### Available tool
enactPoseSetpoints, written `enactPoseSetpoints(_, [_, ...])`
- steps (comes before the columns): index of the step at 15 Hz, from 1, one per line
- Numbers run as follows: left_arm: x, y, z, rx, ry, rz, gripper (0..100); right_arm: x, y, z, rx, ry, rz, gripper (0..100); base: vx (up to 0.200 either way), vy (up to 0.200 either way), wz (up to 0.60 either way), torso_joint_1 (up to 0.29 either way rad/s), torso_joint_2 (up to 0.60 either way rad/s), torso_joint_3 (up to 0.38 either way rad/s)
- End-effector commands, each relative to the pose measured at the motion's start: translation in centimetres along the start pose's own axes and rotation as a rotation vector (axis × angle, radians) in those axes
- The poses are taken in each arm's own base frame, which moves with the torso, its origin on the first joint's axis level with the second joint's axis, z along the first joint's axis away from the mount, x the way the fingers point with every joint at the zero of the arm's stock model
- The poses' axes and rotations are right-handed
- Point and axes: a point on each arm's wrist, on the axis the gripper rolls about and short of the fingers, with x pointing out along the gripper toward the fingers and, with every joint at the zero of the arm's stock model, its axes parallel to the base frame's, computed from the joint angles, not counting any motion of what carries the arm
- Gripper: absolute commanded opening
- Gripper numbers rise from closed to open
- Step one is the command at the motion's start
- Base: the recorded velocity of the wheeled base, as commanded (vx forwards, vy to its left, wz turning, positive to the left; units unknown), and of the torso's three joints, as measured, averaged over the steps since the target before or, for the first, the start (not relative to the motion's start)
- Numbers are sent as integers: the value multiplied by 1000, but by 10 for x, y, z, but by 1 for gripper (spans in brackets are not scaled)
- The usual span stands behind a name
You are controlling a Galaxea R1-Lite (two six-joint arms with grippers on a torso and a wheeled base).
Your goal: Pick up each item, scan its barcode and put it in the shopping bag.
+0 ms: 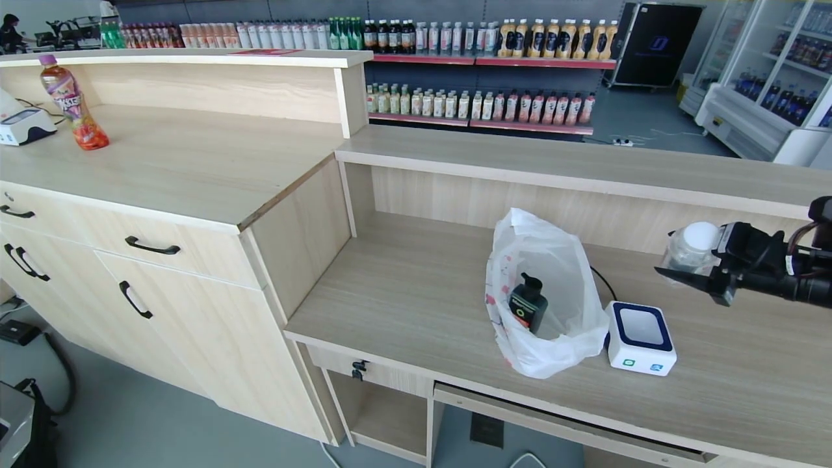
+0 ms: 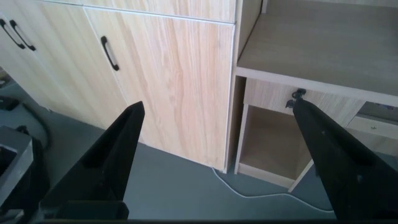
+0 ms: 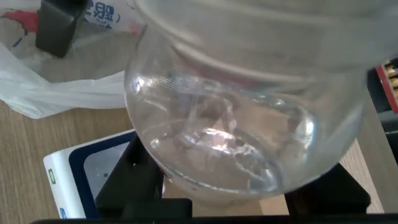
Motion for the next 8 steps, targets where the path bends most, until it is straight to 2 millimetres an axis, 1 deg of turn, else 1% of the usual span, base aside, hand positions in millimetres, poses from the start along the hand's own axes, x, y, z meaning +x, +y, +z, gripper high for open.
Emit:
enactPoseSetpoints(1, [0,0,0,0,0,1,100,2,-1,-5,-28,-7,19,0,0,0,0,0,0,0])
enactPoseSetpoints(3, [0,0,0,0,0,1,100,2,0,-11,-60,-12,41,0,0,0,0,0,0,0])
enactPoseSetpoints(5, [0,0,0,1,0,1,100,2,-1,-22,-130,-20,67,0,0,0,0,0,0,0])
enactPoseSetpoints(8, [0,0,0,0,0,1,100,5,3,-28,-146,-21,90,0,0,0,0,0,0,0])
